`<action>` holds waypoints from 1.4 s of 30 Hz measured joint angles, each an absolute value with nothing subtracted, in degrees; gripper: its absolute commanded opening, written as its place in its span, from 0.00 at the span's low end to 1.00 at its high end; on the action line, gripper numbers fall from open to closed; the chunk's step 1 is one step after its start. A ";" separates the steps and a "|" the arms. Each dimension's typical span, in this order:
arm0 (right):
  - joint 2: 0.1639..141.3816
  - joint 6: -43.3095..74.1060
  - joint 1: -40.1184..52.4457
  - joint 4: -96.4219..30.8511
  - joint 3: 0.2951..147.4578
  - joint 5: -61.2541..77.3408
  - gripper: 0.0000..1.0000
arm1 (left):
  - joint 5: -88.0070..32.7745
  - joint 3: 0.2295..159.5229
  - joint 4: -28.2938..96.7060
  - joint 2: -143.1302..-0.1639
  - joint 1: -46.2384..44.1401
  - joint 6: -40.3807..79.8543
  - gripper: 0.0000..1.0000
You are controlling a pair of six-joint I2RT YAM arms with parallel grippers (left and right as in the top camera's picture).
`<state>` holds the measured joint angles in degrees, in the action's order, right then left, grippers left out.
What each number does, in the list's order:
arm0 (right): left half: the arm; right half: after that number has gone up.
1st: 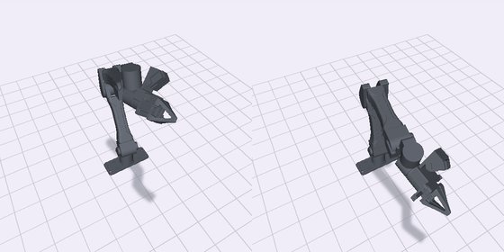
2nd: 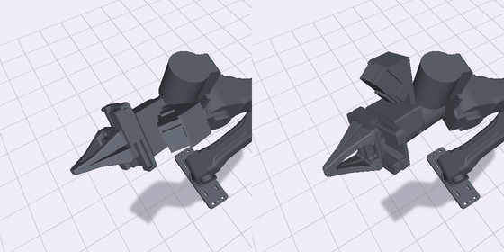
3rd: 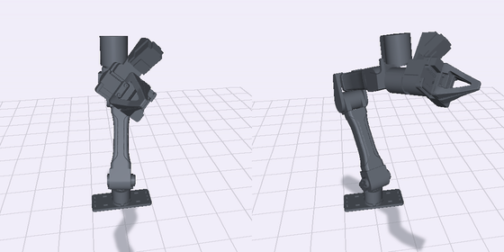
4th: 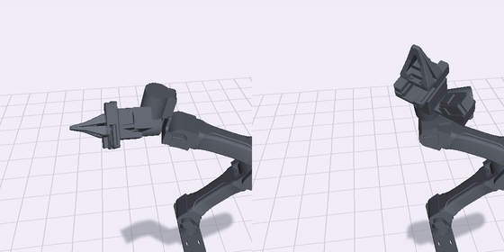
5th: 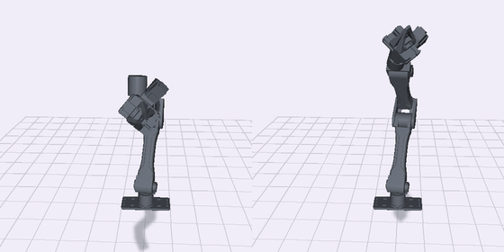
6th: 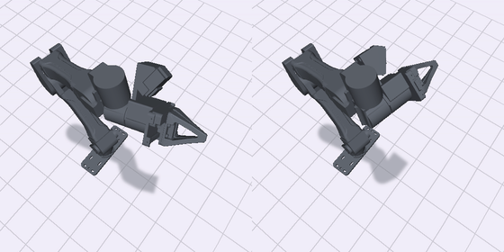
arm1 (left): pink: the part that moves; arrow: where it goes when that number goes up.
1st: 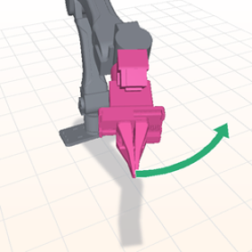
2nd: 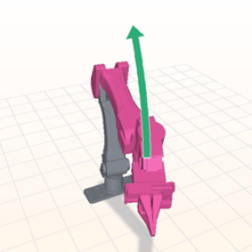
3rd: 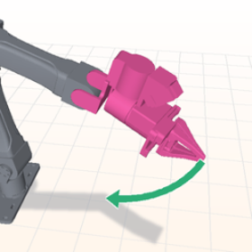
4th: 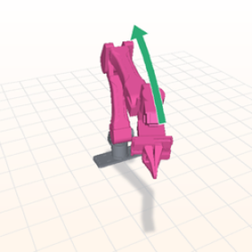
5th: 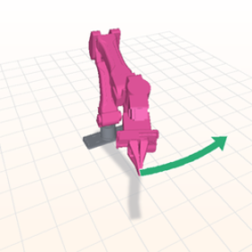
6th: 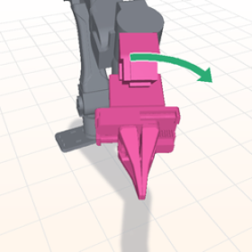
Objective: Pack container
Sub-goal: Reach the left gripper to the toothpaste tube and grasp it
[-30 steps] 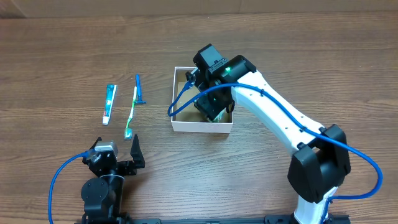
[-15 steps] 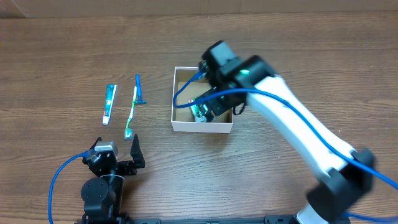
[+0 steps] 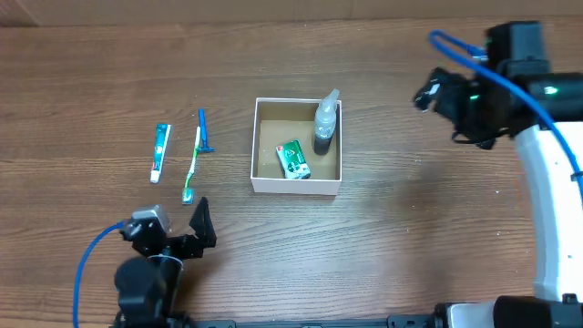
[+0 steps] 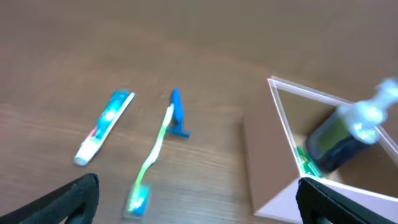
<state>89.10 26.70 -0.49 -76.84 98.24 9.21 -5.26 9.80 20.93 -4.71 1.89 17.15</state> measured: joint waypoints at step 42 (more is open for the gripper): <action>89.10 28.29 -8.56 -78.61 98.24 8.99 1.00 | 3.86 68.73 38.52 -106.98 12.19 2.83 0.77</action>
<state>89.10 28.29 -8.56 -78.61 98.24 8.99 3.86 68.73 38.52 -106.98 12.19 2.83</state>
